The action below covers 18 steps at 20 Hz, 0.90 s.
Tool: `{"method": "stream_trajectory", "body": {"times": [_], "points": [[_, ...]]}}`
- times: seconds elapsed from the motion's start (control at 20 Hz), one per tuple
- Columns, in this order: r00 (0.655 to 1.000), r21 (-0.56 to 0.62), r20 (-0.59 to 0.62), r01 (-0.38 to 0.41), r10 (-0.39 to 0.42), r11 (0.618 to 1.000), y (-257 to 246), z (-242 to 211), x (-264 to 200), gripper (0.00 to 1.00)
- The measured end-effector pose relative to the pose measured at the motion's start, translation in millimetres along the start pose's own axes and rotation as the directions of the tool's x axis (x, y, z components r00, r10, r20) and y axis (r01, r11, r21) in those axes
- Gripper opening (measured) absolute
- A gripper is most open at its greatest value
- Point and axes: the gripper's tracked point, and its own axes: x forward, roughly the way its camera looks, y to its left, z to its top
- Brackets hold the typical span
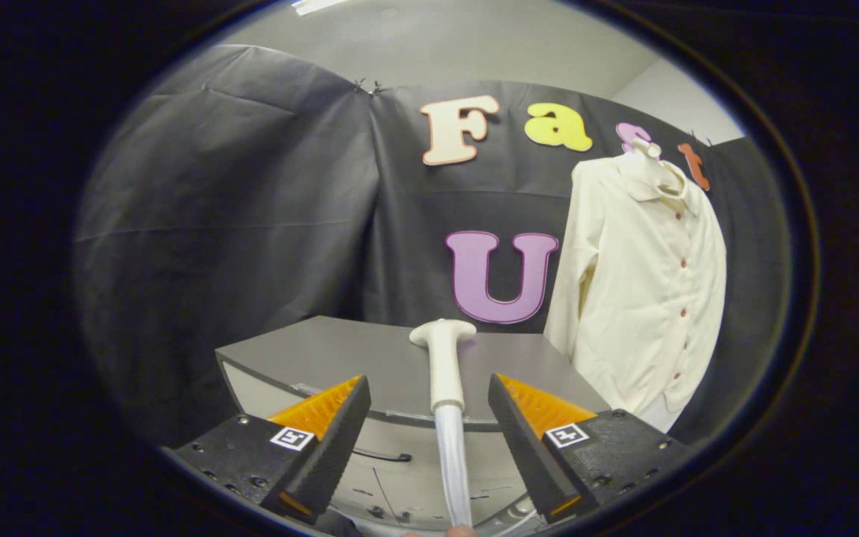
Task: Iron the clothes twice with a garment steamer, once on the left side and once on the right side.
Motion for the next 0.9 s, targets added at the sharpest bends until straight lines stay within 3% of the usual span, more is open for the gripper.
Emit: {"method": "stream_trajectory", "body": {"times": [0.6,0.75,0.9], "points": [[0.993,0.006,-0.114,-0.019,0.020,1.000,-20.3,-11.7,96.5,0.93],[0.985,0.013,-0.172,-0.026,0.028,1.000,-20.3,-23.6,112.9,0.83],[0.967,0.024,-0.248,-0.049,0.054,0.999,-11.4,-39.1,122.7,0.65]]}}
